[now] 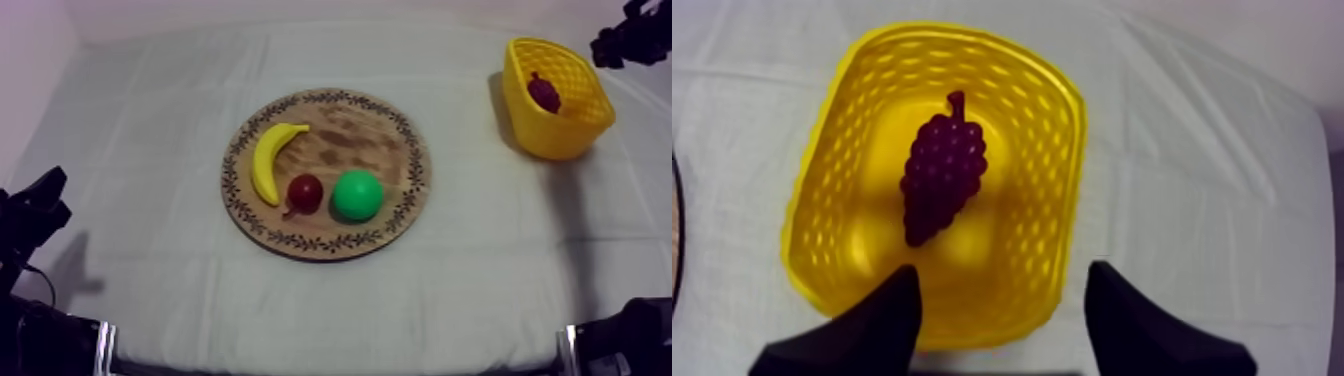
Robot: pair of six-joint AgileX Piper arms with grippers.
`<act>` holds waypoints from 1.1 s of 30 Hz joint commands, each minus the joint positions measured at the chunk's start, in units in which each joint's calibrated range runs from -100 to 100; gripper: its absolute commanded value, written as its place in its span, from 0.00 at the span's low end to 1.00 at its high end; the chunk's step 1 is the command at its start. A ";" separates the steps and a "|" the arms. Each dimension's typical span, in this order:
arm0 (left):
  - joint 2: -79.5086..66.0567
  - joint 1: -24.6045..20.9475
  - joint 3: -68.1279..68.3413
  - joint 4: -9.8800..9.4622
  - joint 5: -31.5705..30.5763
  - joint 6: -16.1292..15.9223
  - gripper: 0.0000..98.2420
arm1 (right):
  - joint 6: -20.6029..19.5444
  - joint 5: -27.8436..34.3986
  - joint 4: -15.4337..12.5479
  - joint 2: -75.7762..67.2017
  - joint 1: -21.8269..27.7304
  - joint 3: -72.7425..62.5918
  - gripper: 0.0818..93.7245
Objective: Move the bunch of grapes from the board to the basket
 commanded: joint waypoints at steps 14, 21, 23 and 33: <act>0.00 0.00 -0.02 -0.02 0.02 0.00 0.00 | -0.97 -4.78 -0.07 -14.90 -0.22 18.61 0.35; 0.00 0.00 -0.02 -0.02 0.02 0.00 0.00 | -1.38 -7.97 0.17 -20.07 -0.75 27.45 0.32; 0.00 0.00 -0.02 -0.02 0.02 0.00 0.00 | -1.62 -8.68 0.26 -21.77 -1.15 29.99 0.32; 0.00 0.00 -0.02 -0.02 0.02 0.00 0.00 | -1.51 -13.21 -0.48 -31.63 -2.24 44.02 0.28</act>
